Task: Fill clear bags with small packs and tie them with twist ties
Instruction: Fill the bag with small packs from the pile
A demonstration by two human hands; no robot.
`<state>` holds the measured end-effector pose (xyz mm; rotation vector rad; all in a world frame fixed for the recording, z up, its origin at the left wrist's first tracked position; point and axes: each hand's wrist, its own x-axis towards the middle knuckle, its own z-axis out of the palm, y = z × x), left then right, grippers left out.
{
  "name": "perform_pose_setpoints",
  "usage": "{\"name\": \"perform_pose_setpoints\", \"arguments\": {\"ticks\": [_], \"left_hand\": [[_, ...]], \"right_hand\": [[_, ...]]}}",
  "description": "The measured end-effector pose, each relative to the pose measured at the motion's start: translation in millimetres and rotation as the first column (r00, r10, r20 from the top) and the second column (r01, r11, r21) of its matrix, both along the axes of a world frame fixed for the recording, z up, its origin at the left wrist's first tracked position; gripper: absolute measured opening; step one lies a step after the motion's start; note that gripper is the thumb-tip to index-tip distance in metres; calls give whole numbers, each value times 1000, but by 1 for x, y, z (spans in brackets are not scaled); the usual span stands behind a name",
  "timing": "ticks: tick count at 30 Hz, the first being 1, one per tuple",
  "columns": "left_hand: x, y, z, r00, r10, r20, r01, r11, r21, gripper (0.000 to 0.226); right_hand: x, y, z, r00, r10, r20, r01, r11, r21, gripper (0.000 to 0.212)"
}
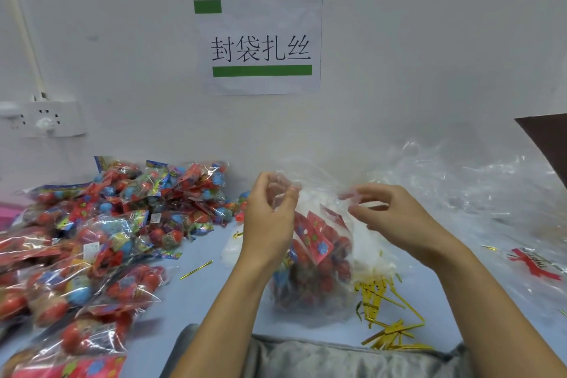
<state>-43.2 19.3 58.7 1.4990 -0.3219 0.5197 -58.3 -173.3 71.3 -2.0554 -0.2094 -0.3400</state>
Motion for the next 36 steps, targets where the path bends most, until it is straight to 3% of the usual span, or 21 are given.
{"name": "perform_pose_setpoints", "arguments": {"ticks": [2,4,11,15,18,21,24,26,28,30,32,36], "left_hand": [[-2,1,3,1000,-8,15,7,1000,13,7],[-4,2,5,999,1,44,-2,1000,24,8],[-6,4,7,996,33,84,-36,999,28,7],[-6,4,5,999,1,45,-3,999,53,5],[-5,5,8,994,38,105,-42,998,40,7],[-6,5,6,996,7,94,-10,1000,27,5],[-6,6,9,990,19,139,-22,1000,21,10],[-5,6,9,993,12,114,-12,1000,-1,7],[-3,8,7,998,7,69,-4,999,-51,6],[-3,10,6,998,14,53,-9,995,-96,9],[-3,11,8,999,12,53,-5,991,-132,9],[-2,10,6,999,4,32,1,985,-170,9]], "right_hand": [[1,4,4,959,-160,234,166,986,-9,23],[1,8,10,890,-235,392,220,972,83,28],[2,17,9,804,-288,521,252,958,141,32],[3,15,6,843,-259,471,267,962,51,36],[2,13,10,763,-297,574,272,953,131,33],[4,14,6,820,-263,508,249,964,97,32],[4,14,8,800,-291,525,196,953,230,32],[3,12,8,847,-258,464,133,949,285,34],[3,8,2,955,-139,264,65,960,273,42],[4,0,-5,999,-8,31,-1,958,285,51],[4,-8,-6,987,111,-118,-74,957,282,55],[-1,-1,-8,911,322,-256,-315,946,70,60]]}}
